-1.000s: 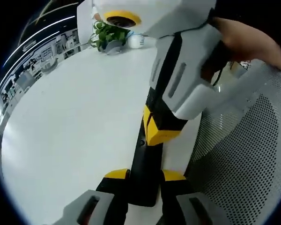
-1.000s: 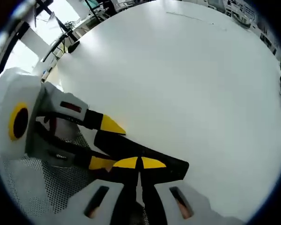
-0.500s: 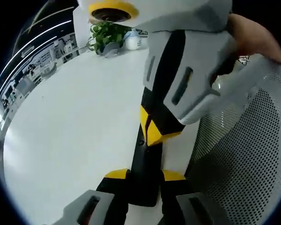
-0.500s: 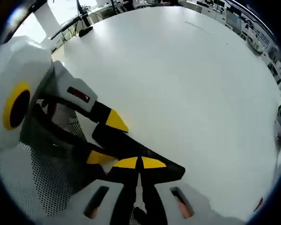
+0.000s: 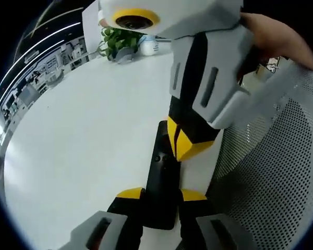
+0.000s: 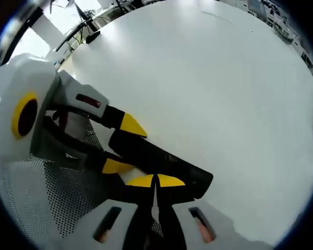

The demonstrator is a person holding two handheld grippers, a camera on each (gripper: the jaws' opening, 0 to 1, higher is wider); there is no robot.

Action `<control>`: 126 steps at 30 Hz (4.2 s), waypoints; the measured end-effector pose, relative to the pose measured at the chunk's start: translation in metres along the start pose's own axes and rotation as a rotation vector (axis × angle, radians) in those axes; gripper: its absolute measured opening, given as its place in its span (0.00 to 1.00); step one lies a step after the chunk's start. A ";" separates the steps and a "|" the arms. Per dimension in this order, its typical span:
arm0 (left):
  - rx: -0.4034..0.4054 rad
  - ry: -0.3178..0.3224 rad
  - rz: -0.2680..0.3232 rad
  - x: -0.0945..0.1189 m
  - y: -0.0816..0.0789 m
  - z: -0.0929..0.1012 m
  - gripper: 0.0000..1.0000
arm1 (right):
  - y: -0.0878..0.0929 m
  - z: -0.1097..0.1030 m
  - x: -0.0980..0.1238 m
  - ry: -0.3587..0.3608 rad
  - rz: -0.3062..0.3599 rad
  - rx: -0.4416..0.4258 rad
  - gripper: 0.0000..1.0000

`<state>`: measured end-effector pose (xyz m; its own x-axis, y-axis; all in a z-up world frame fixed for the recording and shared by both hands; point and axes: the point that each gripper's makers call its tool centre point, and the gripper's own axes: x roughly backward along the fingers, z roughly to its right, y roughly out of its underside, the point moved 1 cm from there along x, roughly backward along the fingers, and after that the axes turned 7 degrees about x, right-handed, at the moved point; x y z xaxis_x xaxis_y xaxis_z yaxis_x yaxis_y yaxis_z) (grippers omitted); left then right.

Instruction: Press the specified remote control buttons in sequence, fully releasing each button before pressing the next.

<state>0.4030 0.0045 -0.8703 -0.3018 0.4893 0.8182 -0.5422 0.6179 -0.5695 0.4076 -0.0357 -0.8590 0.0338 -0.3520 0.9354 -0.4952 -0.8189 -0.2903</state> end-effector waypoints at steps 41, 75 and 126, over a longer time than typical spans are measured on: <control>-0.008 0.015 0.010 0.001 0.000 0.001 0.26 | 0.003 -0.003 -0.005 -0.006 -0.035 0.004 0.00; 0.011 0.005 0.004 -0.002 -0.003 -0.003 0.25 | -0.004 0.009 -0.002 0.009 0.027 -0.064 0.00; -0.010 -0.013 0.040 -0.001 -0.005 -0.007 0.23 | -0.007 0.009 -0.004 0.030 0.027 0.001 0.00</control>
<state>0.4115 0.0052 -0.8692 -0.3330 0.5055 0.7960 -0.5220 0.6042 -0.6021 0.4191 -0.0325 -0.8624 -0.0061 -0.3604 0.9328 -0.4949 -0.8094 -0.3160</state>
